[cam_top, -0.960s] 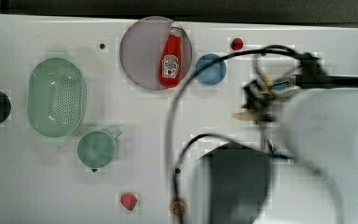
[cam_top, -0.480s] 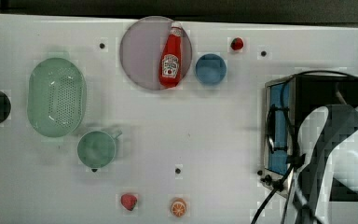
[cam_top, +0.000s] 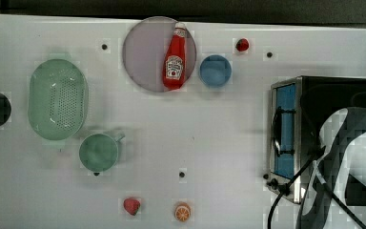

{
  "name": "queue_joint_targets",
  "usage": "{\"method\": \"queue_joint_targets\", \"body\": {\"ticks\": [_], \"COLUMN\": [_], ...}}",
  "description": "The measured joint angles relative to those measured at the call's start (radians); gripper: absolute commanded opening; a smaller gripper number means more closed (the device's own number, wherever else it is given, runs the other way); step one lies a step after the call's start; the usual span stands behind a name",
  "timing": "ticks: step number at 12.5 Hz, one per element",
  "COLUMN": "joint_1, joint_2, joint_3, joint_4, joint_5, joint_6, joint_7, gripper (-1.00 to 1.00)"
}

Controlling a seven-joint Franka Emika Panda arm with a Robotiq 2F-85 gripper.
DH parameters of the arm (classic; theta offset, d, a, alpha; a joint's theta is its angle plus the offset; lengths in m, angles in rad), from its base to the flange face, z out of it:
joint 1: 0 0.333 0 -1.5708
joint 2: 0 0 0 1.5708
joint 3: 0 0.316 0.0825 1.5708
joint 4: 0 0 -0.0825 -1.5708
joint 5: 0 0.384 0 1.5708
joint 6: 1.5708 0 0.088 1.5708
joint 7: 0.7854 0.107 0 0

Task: Pick banana from table and place on oven.

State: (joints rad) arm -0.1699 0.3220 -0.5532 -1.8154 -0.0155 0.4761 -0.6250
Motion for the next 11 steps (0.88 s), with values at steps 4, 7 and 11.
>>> {"method": "queue_joint_targets", "body": {"ticks": [4,7,11], "joint_1": [0.003,0.006,0.060], "joint_2": [-0.029,-0.065,-0.228], "joint_3": [0.017,0.054,0.168], "joint_4": [0.021,0.058,0.048], "joint_5": [0.004,-0.038,0.005], "joint_6": [-0.004,-0.101,-0.301], "joint_7": [-0.054,-0.057,0.076], "gripper": [1.00,1.00,1.00]}}
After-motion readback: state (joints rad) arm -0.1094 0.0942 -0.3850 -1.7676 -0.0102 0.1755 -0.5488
